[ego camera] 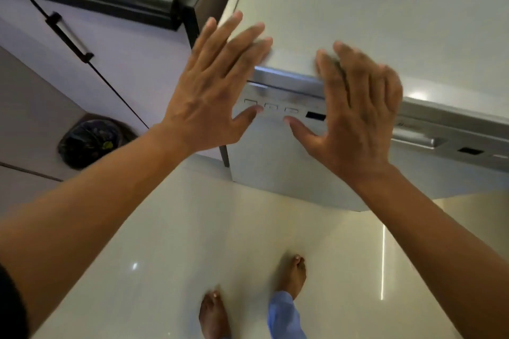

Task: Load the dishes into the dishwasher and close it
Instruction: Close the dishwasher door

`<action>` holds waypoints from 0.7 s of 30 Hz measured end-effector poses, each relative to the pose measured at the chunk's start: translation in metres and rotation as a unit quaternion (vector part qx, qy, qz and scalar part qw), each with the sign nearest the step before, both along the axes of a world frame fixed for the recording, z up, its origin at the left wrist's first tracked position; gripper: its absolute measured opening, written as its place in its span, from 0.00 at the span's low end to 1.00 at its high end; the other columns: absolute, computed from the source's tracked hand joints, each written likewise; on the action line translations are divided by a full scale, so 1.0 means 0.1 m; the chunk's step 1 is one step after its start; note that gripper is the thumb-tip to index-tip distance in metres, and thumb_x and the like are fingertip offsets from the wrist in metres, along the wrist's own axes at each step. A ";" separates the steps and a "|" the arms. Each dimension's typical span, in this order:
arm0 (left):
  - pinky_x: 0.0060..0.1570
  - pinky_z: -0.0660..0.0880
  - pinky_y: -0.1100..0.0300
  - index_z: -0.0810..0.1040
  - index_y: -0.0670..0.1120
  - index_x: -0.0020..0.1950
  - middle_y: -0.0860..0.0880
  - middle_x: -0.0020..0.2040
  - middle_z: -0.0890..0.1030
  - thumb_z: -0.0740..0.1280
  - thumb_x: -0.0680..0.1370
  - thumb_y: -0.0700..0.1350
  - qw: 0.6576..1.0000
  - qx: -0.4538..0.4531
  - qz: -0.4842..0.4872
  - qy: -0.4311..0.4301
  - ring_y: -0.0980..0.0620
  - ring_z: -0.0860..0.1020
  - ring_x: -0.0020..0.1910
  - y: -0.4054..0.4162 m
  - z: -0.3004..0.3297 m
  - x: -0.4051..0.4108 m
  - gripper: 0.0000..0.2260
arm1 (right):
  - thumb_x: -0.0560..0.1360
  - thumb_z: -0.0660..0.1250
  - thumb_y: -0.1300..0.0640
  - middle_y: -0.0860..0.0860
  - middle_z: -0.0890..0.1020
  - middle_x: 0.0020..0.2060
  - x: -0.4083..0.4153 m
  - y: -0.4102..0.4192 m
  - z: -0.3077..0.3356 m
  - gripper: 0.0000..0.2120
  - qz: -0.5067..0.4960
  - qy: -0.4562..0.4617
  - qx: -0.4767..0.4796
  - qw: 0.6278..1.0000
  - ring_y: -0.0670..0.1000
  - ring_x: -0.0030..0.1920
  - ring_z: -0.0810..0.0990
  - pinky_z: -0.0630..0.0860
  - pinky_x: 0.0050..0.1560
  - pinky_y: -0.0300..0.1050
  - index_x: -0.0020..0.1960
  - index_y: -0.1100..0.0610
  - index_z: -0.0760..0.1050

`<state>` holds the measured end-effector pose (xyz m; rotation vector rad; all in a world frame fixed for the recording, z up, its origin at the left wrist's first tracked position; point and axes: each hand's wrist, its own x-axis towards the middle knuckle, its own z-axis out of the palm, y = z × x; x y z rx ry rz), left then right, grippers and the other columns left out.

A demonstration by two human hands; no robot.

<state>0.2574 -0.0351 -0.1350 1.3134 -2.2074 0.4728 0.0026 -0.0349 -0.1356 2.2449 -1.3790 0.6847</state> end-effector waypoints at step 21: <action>0.77 0.54 0.32 0.56 0.35 0.80 0.29 0.80 0.55 0.74 0.72 0.38 0.978 0.026 0.072 0.196 0.28 0.52 0.81 0.66 -1.03 -0.05 0.41 | 0.75 0.70 0.51 0.55 0.78 0.55 0.83 0.52 -1.07 0.46 -0.021 -0.036 0.130 0.991 0.52 0.46 0.76 0.78 0.43 0.49 0.85 0.50 0.47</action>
